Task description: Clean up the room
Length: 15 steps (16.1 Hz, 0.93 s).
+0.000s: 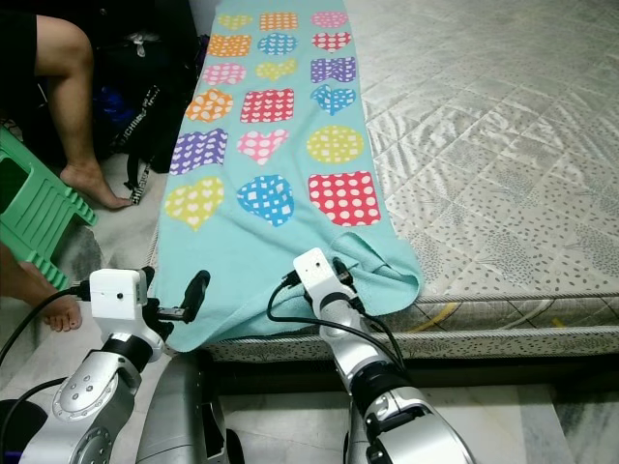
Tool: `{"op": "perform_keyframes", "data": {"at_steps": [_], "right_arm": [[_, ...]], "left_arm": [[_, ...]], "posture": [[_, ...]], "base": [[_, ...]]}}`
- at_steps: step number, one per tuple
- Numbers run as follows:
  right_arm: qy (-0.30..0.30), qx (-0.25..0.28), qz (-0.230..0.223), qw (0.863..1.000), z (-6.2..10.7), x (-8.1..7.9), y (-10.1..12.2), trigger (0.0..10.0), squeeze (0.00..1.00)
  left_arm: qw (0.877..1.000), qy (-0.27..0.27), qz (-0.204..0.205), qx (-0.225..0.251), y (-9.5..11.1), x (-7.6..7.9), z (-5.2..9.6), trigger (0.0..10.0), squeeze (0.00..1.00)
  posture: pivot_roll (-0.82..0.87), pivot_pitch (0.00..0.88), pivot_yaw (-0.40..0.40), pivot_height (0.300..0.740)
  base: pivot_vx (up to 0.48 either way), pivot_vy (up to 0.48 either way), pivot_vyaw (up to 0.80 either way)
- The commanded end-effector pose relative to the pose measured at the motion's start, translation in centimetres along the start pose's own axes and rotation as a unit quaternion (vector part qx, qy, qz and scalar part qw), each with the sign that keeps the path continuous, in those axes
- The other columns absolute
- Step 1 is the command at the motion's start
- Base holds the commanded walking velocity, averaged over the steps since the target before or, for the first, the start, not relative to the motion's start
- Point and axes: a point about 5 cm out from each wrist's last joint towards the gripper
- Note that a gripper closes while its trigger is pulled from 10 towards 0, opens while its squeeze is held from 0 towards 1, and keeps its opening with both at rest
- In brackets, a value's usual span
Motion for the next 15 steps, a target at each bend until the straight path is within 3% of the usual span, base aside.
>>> {"op": "perform_keyframes", "data": {"at_steps": [1,12,15], "right_arm": [[-0.006,-0.017,-0.009,1.0,0.2,0.5,-1.0,0.0,0.0],[-0.002,-0.019,-0.021,1.0,0.4,0.9,-1.5,0.0,0.0],[-0.026,-0.011,-0.052,0.998,0.6,2.1,-1.7,0.0,0.0]], "left_arm": [[1.0,0.005,-0.005,-0.014,-0.4,-0.3,0.1,10.0,0.0],[1.0,0.005,-0.005,-0.014,-0.5,-0.3,0.1,10.0,0.0],[1.0,-0.012,0.01,-0.012,-0.4,0.0,0.3,10.0,0.0]], "posture": [[-0.03,0.107,0.059,0.521],[-0.03,0.103,0.062,0.521],[-0.03,0.097,0.06,0.521]], "base": [[0.0,0.0,0.0],[0.0,0.0,0.0],[0.0,0.0,0.0]]}}
Point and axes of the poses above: a point about 5 cm out from each wrist's last joint towards the gripper, its own z axis pointing back from the gripper into the wrist, its own y axis along the axis of the wrist's last joint, x = y × z, and after that the axes turned 12 degrees about -z, right-handed
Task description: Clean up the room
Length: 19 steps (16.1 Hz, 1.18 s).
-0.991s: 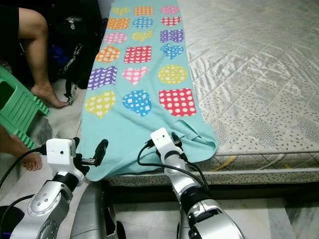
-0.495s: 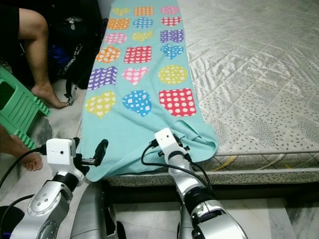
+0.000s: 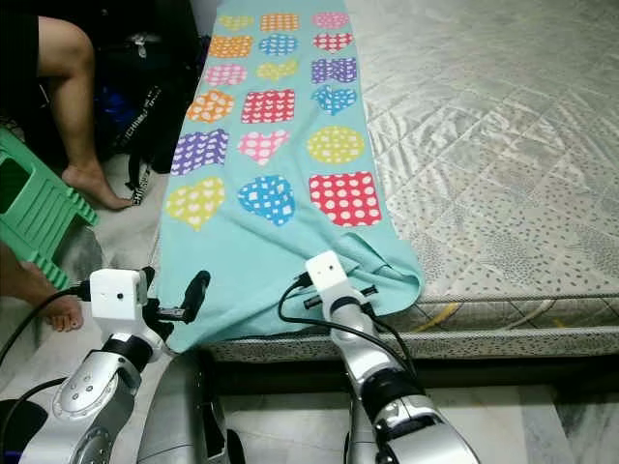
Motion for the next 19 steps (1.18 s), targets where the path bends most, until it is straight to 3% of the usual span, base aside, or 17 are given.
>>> {"op": "perform_keyframes", "data": {"at_steps": [1,6,9,12,14,19], "right_arm": [[-0.018,-0.007,-0.02,1.0,0.2,1.0,-0.6,0.0,0.0],[-0.043,0.01,-0.055,0.997,1.0,3.1,-0.6,0.0,0.0],[-0.044,0.016,-0.079,0.996,2.7,4.6,-0.6,0.0,0.0],[-0.019,0.002,-0.098,0.995,4.6,4.9,-0.9,0.0,0.0],[0.011,-0.017,-0.116,0.993,6.4,4.8,-1.1,0.0,0.0],[0.132,-0.083,-0.151,0.976,9.8,1.7,-1.9,0.0,0.0]], "left_arm": [[1.0,-0.019,0.014,-0.005,-0.1,0.1,0.3,10.0,0.0],[0.999,-0.036,0.009,-0.011,-0.3,0.5,0.4,10.0,0.0],[0.999,-0.038,0.008,-0.012,-0.3,0.4,0.5,10.0,0.0],[0.999,-0.04,0.007,-0.014,-0.3,0.3,0.5,10.0,0.0],[0.999,-0.042,0.006,-0.015,-0.4,0.4,0.5,10.0,0.0],[0.998,-0.052,0.004,-0.02,-0.5,0.4,0.5,10.0,0.0]], "posture": [[-0.03,0.097,0.06,0.521],[-0.03,0.096,0.063,0.521],[-0.04,0.099,0.064,0.521],[-0.04,0.1,0.065,0.521],[-0.04,0.101,0.066,0.521],[-0.05,0.102,0.074,0.521]], "base": [[0.0,0.0,0.0],[0.0,0.0,0.0],[0.0,0.0,0.0],[0.0,0.0,0.0],[0.0,0.0,0.0],[0.0,0.0,0.0]]}}
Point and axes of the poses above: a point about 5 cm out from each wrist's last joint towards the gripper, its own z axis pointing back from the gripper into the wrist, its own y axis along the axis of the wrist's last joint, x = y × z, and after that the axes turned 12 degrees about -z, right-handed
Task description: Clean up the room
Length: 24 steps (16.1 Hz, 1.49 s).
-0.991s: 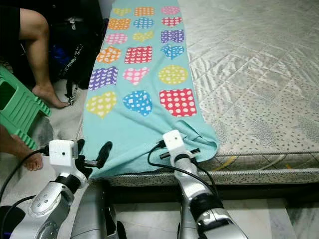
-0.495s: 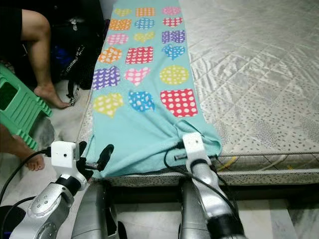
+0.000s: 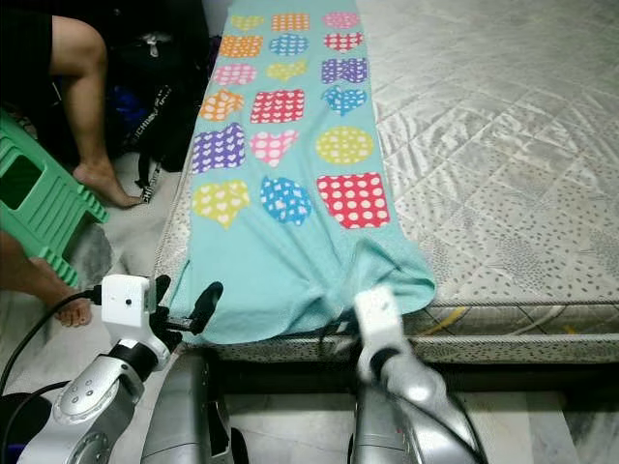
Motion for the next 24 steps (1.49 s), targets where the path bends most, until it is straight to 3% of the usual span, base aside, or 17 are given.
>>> {"op": "perform_keyframes", "data": {"at_steps": [1,2,3,4,5,6,7,9,13,19,22,24], "right_arm": [[0.026,-0.023,0.0,0.999,0.3,-0.7,-0.6,0.0,0.0],[0.047,-0.039,0.014,0.998,0.4,-1.1,-0.9,0.0,0.0],[0.054,-0.045,0.031,0.997,0.4,-1.3,-0.9,1.7,0.0],[0.042,-0.051,0.047,0.997,0.2,-1.1,-0.6,10.0,0.0],[0.042,-0.051,0.047,0.997,0.2,-1.1,-0.6,10.0,0.0],[0.013,-0.012,0.072,0.997,-0.2,-0.3,1.0,10.0,0.0],[-0.001,0.006,0.073,0.997,-0.3,0.1,1.9,10.0,1.0],[-0.051,0.069,0.083,0.993,-0.7,1.2,4.2,10.0,1.0],[-0.106,0.13,0.083,0.982,-0.9,2.5,6.8,10.0,1.0],[-0.134,0.152,0.085,0.976,-1.3,3.6,8.0,10.0,1.0],[-0.102,0.171,0.067,0.978,-2.5,1.6,9.5,10.0,1.0],[-0.027,0.171,0.05,0.984,-3.5,-2.3,9.9,10.0,1.0]], "left_arm": [[1.0,-0.004,-0.005,-0.005,-0.1,-0.2,0.1,10.0,0.0],[1.0,-0.006,-0.005,-0.006,-0.1,-0.1,0.1,10.0,0.0],[1.0,-0.008,-0.005,-0.007,-0.1,-0.1,0.1,10.0,0.0],[1.0,-0.01,-0.005,-0.01,-0.2,-0.1,0.0,10.0,0.0],[1.0,-0.01,-0.005,-0.01,-0.2,-0.1,0.0,10.0,0.0],[1.0,-0.01,-0.005,-0.011,-0.2,-0.1,0.0,10.0,0.0],[1.0,-0.011,-0.005,-0.011,-0.2,0.0,0.0,10.0,0.0],[1.0,-0.011,-0.006,-0.01,-0.2,-0.1,-0.1,10.0,0.0],[1.0,-0.01,-0.007,-0.007,-0.1,-0.2,-0.4,10.0,0.0],[1.0,-0.008,-0.008,-0.003,0.0,-0.4,-0.6,10.0,0.0],[1.0,-0.012,-0.009,-0.001,0.1,-0.2,-0.9,10.0,0.0],[1.0,-0.014,-0.008,0.0,0.1,-0.1,-1.1,10.0,0.0]], "posture": [[-0.05,0.102,0.074,0.521],[-0.05,0.101,0.075,0.521],[-0.05,0.099,0.074,0.521],[-0.05,0.099,0.074,0.521],[-0.05,0.099,0.074,0.521],[-0.05,0.095,0.074,0.521],[-0.05,0.092,0.073,0.521],[-0.05,0.084,0.074,0.521],[-0.06,0.072,0.075,0.521],[-0.06,0.055,0.078,0.521],[-0.06,0.051,0.083,0.521],[-0.07,0.043,0.088,0.521]], "base": [[0.0,0.0,0.0],[0.0,0.0,0.0],[0.0,0.0,0.0],[0.0,0.0,0.0],[0.0,0.0,0.0],[0.0,0.0,0.0],[0.0,0.0,0.0],[0.0,0.0,0.0],[0.0,0.0,0.0],[0.0,0.0,0.0],[0.0,0.0,0.0],[0.0,0.0,0.0]]}}
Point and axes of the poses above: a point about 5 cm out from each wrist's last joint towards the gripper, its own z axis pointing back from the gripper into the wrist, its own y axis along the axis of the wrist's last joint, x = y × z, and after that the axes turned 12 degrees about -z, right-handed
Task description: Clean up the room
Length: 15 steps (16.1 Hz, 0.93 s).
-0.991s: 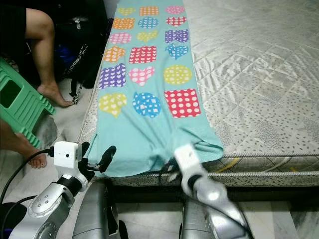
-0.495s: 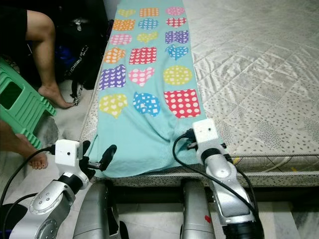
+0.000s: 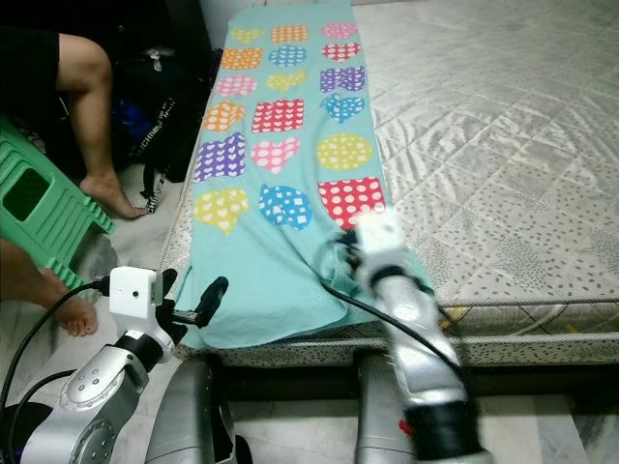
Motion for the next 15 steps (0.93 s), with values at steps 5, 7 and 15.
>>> {"op": "perform_keyframes", "data": {"at_steps": [5,7,15], "right_arm": [[0.068,-0.035,0.03,0.997,0.0,-5.4,-2.7,10.0,1.0],[0.001,-0.047,0.046,0.998,-0.5,-4.1,-4.1,10.0,0.0],[-0.105,-0.033,0.094,0.989,-3.1,-0.8,-4.2,10.0,0.0]], "left_arm": [[1.0,-0.001,-0.004,-0.001,-0.1,0.0,-0.4,10.0,0.0],[1.0,0.0,-0.004,0.001,-0.1,0.0,-0.5,10.0,0.0],[1.0,0.002,-0.003,0.001,-0.1,0.1,-0.5,10.0,0.0]], "posture": [[-0.07,0.027,0.085,0.521],[-0.07,0.026,0.087,0.521],[-0.06,0.033,0.083,0.521]], "base": [[0.0,0.0,0.0],[0.0,0.0,0.0],[0.0,0.0,0.0]]}}
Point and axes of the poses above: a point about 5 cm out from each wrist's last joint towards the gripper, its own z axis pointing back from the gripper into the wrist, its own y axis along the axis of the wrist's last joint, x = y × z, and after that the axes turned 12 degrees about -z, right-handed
